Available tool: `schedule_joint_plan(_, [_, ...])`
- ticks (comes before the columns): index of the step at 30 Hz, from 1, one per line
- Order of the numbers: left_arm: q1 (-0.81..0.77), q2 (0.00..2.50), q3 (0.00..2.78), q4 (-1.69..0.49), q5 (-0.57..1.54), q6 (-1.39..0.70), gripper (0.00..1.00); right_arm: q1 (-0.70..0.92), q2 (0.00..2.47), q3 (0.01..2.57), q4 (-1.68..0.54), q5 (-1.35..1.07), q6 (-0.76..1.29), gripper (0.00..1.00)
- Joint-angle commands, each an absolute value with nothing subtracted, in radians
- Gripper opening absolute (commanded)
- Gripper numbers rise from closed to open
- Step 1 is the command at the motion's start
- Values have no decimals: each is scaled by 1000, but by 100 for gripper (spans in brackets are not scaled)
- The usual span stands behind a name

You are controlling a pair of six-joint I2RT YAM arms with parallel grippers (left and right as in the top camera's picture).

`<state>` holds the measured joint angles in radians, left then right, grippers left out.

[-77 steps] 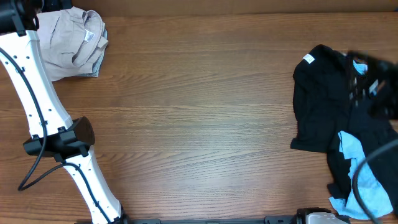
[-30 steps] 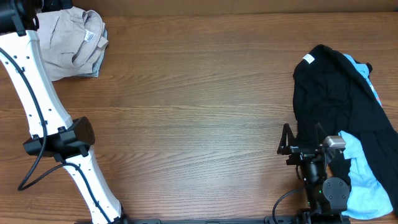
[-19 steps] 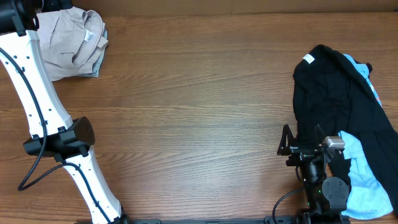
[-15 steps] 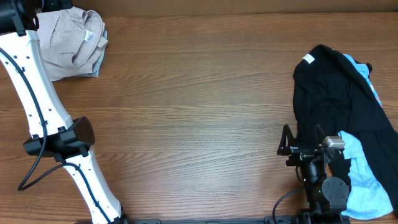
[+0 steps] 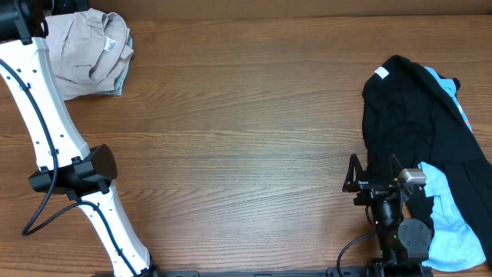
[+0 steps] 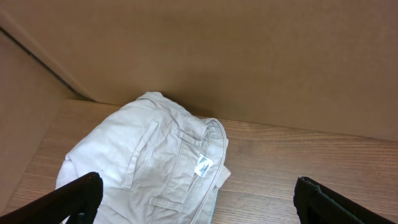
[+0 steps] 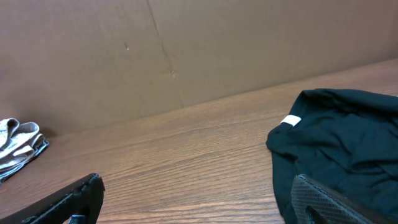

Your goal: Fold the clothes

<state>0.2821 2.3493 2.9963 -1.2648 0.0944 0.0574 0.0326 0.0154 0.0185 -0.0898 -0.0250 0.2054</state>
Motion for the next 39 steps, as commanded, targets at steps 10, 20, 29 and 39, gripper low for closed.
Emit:
schedule_joint_plan(10, [248,2313,2997,-1295,101,45,100,26,3,8,-84,-19,202,100])
schedule_joint_plan(20, [-13,1944,2571,-1312,101,45,100,26,3,8,-84,-19,202,100])
schedule_joint_plan(29, [-254,1544,1987,-1258,100,55,100,26,3,8,-84,-19,202,100])
schedule_joint_plan(39, [-130,1114,1211,-660,104,19,100,26,3,8,-84,-19,202,100])
